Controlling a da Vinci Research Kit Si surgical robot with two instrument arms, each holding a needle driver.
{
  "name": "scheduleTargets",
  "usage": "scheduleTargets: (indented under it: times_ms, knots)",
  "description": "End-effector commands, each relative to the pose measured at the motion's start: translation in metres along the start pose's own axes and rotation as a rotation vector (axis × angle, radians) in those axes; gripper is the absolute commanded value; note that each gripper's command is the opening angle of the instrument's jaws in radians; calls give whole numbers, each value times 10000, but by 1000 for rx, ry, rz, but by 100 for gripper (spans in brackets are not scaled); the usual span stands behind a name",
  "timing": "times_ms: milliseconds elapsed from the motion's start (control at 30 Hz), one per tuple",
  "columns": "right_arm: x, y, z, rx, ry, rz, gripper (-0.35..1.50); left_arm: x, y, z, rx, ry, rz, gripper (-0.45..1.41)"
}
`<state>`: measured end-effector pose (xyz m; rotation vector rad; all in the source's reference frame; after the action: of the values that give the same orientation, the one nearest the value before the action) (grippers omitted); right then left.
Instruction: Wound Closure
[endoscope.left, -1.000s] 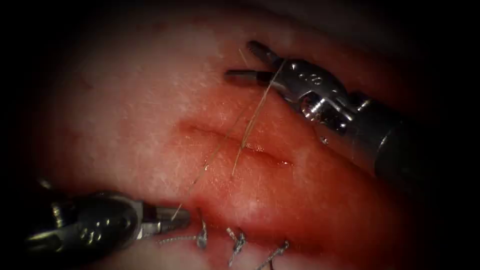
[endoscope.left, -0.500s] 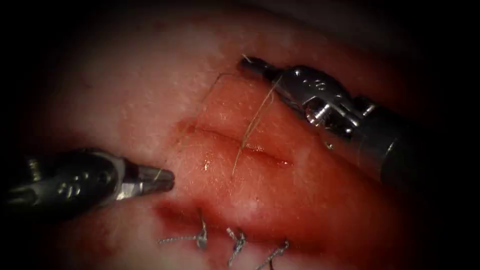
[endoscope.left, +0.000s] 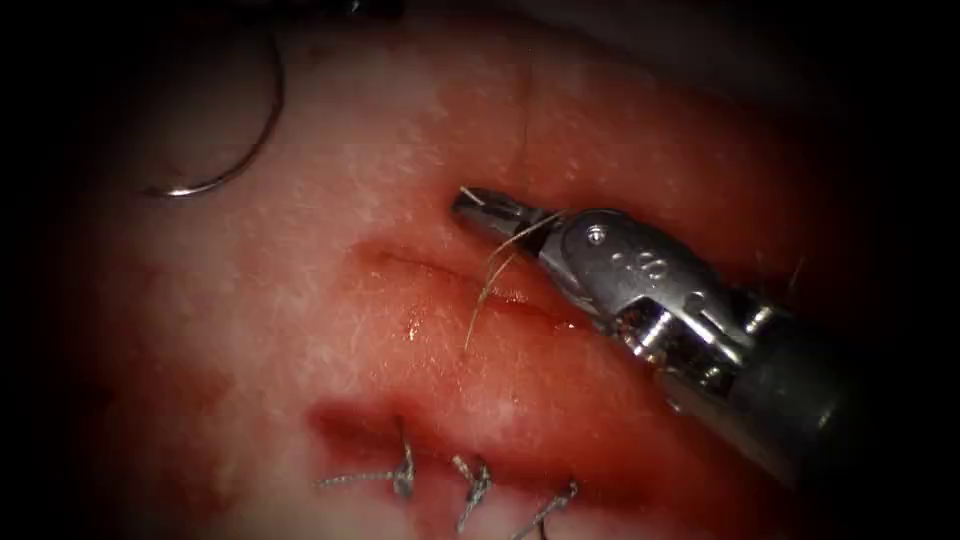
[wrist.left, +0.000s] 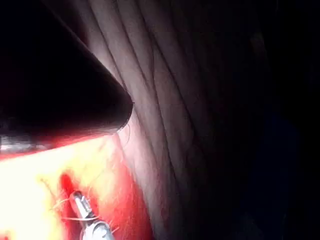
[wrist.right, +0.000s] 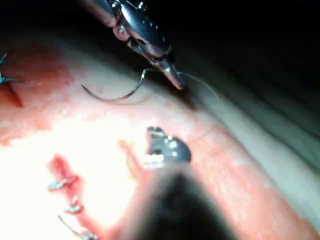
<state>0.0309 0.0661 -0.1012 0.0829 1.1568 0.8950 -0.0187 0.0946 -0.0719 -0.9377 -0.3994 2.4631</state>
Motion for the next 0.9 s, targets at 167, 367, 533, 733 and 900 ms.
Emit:
scheduleTargets:
  times_ms: [167, 367, 533, 733, 900]
  knots:
    - [-14, -22, 3, 23, -18, -18, -35, 53, -69, 16, 8, 11, -33, -35]
    - [-25, -40, -7, 41, -37, -31, -35, 105, -116, 4, 11, 41, -41, -35]
    - [-34, -43, -9, 50, -42, -40, -35, 140, -145, 0, 32, 44, -21, -35]
    - [-49, -54, -19, 76, -63, -56, -35, 155, -166, 29, 60, 43, -26, -35]
    - [-51, -53, -29, 87, -64, -59, -35, 165, -186, 40, 74, 43, -24, -35]
